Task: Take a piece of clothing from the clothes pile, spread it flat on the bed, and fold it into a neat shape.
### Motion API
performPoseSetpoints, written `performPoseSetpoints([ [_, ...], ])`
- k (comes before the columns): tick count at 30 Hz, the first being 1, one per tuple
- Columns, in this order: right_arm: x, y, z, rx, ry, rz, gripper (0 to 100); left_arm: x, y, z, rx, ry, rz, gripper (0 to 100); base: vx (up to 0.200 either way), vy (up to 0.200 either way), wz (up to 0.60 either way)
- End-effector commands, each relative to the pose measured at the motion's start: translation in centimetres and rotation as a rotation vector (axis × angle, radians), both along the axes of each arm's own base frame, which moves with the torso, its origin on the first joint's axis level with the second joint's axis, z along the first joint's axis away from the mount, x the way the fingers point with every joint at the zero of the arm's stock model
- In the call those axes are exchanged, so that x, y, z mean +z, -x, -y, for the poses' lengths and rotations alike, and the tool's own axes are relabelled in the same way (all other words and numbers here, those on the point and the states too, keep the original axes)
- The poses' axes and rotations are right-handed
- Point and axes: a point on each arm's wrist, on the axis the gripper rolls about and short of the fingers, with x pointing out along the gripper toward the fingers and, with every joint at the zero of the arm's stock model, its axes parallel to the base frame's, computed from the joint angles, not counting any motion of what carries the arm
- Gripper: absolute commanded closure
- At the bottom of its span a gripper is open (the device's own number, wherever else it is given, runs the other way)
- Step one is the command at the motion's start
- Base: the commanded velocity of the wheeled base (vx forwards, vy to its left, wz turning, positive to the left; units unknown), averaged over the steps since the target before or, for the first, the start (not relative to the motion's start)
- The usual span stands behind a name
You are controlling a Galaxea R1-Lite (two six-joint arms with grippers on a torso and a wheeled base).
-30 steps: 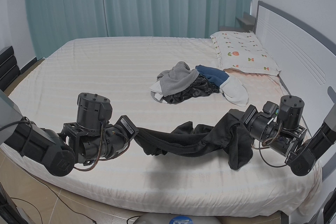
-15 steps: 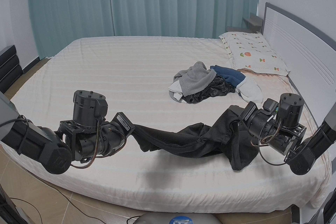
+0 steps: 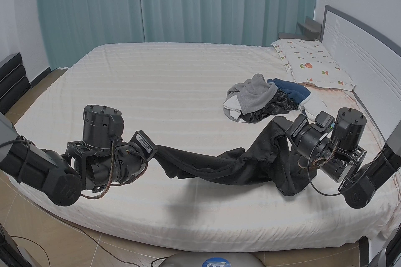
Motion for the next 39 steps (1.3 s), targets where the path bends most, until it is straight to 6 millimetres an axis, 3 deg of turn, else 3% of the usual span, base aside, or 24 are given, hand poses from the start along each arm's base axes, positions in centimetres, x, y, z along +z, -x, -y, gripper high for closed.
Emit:
performPoseSetpoints([
  [1, -0.08, 0.02, 0.00, 0.001, -0.003, 0.007, 100, 0.38, 0.15, -0.11, 0.001, 0.006, 0.010, 100, 0.000, 0.200, 0.00],
  [39, -0.43, 0.08, -0.25, 0.011, -0.047, 0.089, 100, 0.31, 0.38, -0.11, -0.003, 0.003, 0.004, 100, 0.000, 0.200, 0.00],
])
